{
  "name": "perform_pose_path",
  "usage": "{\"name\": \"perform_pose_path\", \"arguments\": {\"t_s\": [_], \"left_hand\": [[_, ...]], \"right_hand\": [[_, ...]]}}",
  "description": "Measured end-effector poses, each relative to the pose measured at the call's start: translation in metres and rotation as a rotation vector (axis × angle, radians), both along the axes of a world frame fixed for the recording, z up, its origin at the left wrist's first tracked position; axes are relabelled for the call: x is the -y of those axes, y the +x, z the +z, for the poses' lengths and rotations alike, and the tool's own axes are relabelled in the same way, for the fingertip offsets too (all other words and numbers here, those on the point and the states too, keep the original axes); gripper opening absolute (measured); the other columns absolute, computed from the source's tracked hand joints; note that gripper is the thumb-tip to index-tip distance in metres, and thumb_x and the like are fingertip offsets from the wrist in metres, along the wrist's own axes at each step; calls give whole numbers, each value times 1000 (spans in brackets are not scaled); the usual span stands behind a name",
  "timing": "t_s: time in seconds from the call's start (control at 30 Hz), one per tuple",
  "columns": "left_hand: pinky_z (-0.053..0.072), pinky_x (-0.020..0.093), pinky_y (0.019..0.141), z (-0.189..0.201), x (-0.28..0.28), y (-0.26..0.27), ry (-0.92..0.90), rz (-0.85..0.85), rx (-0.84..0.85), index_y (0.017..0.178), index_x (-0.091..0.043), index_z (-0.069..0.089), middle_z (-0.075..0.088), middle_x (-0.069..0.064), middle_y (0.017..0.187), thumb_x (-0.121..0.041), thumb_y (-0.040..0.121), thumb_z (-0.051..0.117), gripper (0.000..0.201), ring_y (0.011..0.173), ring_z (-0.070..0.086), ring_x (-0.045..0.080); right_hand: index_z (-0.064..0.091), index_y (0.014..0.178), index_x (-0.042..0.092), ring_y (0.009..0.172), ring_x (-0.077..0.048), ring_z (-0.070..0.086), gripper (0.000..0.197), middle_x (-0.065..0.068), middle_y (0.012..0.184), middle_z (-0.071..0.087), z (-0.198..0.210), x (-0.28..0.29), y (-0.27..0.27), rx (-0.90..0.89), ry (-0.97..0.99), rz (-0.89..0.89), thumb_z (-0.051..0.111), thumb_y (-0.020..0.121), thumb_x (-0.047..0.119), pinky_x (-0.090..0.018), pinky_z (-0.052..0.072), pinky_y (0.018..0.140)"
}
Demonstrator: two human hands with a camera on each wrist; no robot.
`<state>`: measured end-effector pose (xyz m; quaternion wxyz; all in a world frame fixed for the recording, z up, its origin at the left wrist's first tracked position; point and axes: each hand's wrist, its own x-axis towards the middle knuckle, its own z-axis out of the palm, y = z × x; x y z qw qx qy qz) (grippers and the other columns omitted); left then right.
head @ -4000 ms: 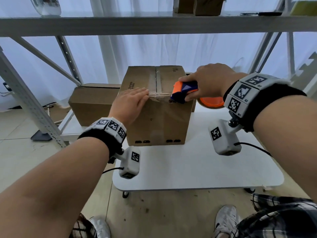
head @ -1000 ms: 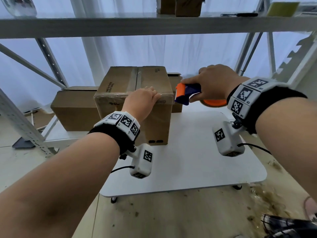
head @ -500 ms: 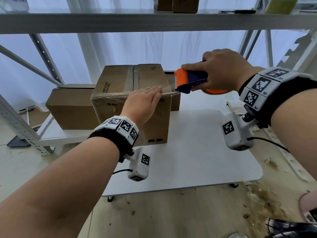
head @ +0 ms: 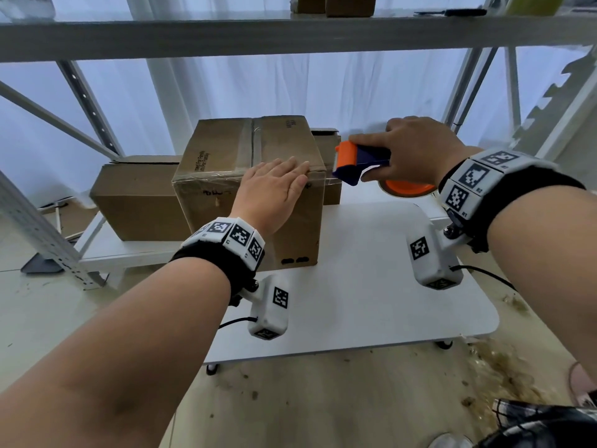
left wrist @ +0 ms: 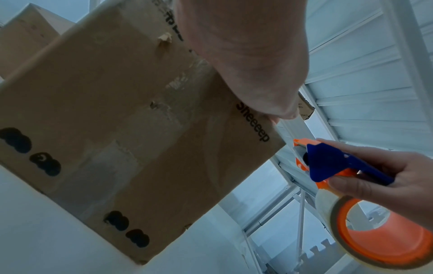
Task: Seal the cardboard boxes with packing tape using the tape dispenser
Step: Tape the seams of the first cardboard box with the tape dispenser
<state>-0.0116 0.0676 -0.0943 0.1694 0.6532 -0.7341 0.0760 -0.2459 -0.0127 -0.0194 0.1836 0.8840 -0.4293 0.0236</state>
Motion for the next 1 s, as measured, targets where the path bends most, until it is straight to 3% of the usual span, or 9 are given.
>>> {"name": "perform_pose_path", "arguments": {"t_s": [0.1,0.2,0.27,0.33,0.37,0.43,0.5,0.73,1.0], "left_hand": [[14,37,115,1,2,-4,-42,16,-90,141,-29,42,38,-5,150,-43,103,21,46,141,29,16],[31,37,111,12,15,-12,-55,-36,-190,119,-14,64,55,6,135,-35,103,33,41,132,43,21],[43,32,95,16,22,-15,-41,-44,-189,104,-8,65,65,9,115,-33,101,41,35,115,56,22],[44,30,77,14,25,-14,-79,-41,-159,104,-10,61,65,6,100,-34,99,45,28,94,60,23],[43,31,78,11,24,-13,-103,-51,-108,112,-14,60,65,5,106,-34,99,45,28,98,60,24],[40,35,96,4,23,-11,-118,-85,37,135,-24,51,57,5,133,-36,101,39,37,121,53,26],[33,37,105,1,24,-11,-146,-82,76,141,-29,45,47,4,143,-39,102,34,42,132,44,24],[35,36,102,-7,27,-13,-247,-26,-7,130,-30,57,56,1,135,-43,100,39,38,126,51,21],[34,37,103,-7,29,-14,-229,-16,23,131,-32,56,55,1,136,-43,100,38,38,127,50,22]], "right_hand": [[28,145,43,100,-32,55,74,-11,109,57,-7,0,1,6,20,-12,48,79,71,-38,43,80],[28,145,43,102,-32,55,73,-11,111,57,-9,3,4,-4,17,-7,49,80,70,-38,42,81],[27,145,42,102,-32,55,74,-11,112,57,-8,6,5,-26,5,8,49,80,70,-39,43,82],[27,146,42,102,-31,55,74,-11,113,58,-6,8,4,-36,-3,18,48,80,70,-39,43,82],[27,145,42,102,-31,55,74,-11,113,58,-7,9,4,-31,-6,20,48,80,70,-39,43,81],[27,145,42,101,-31,55,74,-11,112,58,-9,11,4,-15,-9,25,47,80,70,-37,41,80],[27,146,42,100,-31,55,75,-12,111,58,-14,14,5,4,-10,29,46,79,71,-38,41,79],[36,145,35,90,-36,55,76,-19,98,57,-33,16,-21,244,-13,100,53,78,64,-40,41,80],[50,137,27,70,-36,53,68,-20,82,53,-45,19,-72,195,-197,170,52,78,62,-43,45,65]]}}
